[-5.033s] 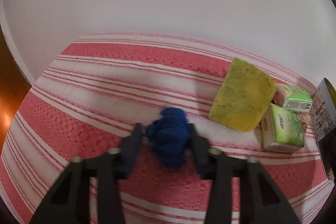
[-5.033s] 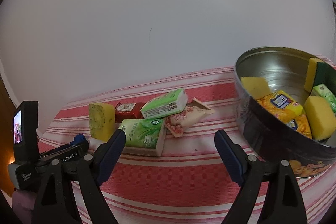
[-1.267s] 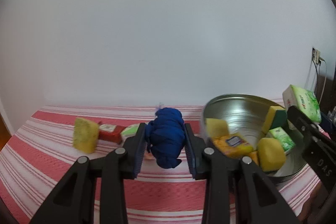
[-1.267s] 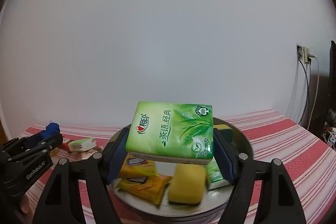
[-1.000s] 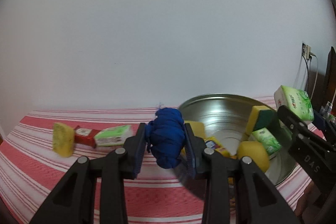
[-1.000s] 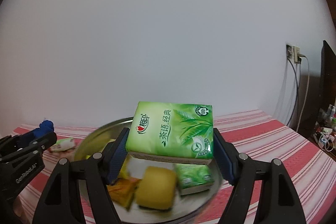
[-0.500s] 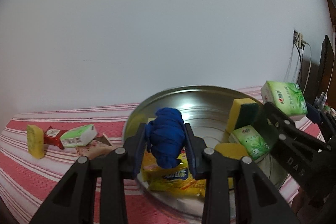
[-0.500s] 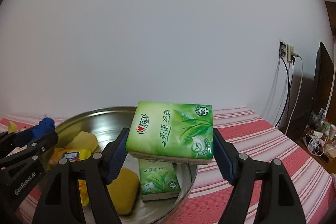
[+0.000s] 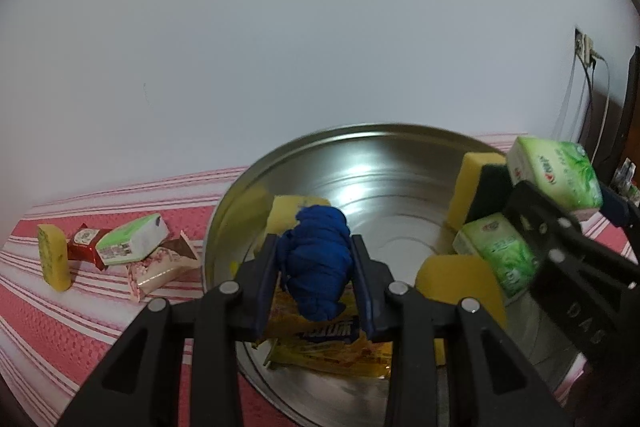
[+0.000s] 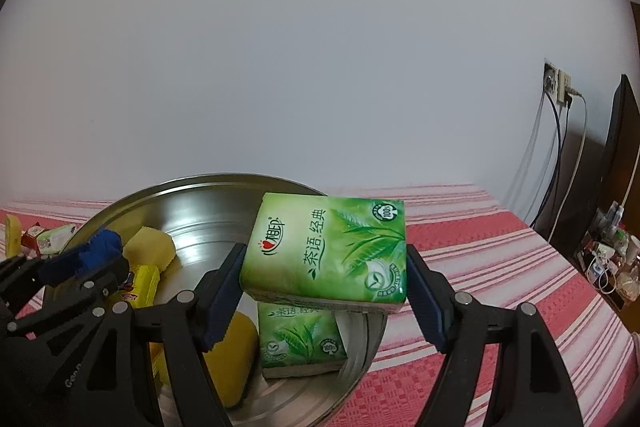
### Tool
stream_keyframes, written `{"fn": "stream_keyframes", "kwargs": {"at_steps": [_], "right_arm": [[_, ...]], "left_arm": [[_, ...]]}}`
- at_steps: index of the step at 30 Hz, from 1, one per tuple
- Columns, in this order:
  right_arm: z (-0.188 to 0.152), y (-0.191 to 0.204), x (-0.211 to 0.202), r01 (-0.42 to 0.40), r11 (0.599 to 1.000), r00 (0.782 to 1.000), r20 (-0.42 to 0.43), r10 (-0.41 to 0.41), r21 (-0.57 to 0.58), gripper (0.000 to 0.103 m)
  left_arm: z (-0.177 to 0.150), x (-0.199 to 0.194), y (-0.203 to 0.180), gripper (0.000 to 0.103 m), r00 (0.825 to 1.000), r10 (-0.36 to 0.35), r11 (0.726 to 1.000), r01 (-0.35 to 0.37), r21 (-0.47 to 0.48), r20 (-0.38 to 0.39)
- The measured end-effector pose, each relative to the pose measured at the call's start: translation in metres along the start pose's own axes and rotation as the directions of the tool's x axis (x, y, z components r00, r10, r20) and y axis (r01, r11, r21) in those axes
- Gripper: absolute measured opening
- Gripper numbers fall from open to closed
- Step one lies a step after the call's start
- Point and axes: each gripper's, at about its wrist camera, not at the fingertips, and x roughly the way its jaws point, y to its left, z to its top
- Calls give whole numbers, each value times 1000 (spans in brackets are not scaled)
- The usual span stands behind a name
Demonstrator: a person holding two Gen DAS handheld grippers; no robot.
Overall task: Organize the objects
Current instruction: 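Open both tools over the tin to drop the cloth and tissue pack, then withdraw both tools from the tin toward the remaining pile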
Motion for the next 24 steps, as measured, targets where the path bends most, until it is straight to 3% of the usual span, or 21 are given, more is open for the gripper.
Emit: {"fn": "stream_keyframes", "kwargs": {"at_steps": [5, 8, 10, 13, 15, 20, 24], "right_arm": [[7, -16, 12, -43, 999, 999, -11, 44, 25, 77], [6, -13, 12, -60, 998, 998, -8, 60, 19, 77], [7, -19, 14, -74, 997, 997, -7, 75, 22, 78], [9, -19, 11, -75, 996, 997, 18, 74, 45, 83], [8, -19, 4, -90, 992, 995, 39, 87, 85, 84], [9, -23, 4, -103, 989, 994, 51, 98, 106, 84], [6, -11, -11, -98, 990, 993, 82, 90, 105, 84]], "left_arm": [[0, 4, 0, 34, 1000, 12, 1000, -12, 0, -11], [0, 3, 0, 40, 1000, 6, 1000, -6, -7, -9], [1, -2, 2, 66, 1000, -15, 1000, 15, -25, 11], [3, -12, 7, 84, 997, 22, 998, -18, -59, 68], [3, -20, 13, 103, 994, 56, 995, -48, -84, 94], [0, -32, 21, 103, 989, 54, 993, -38, -115, 136], [-5, -39, 32, 103, 985, 88, 992, -73, -106, 146]]}}
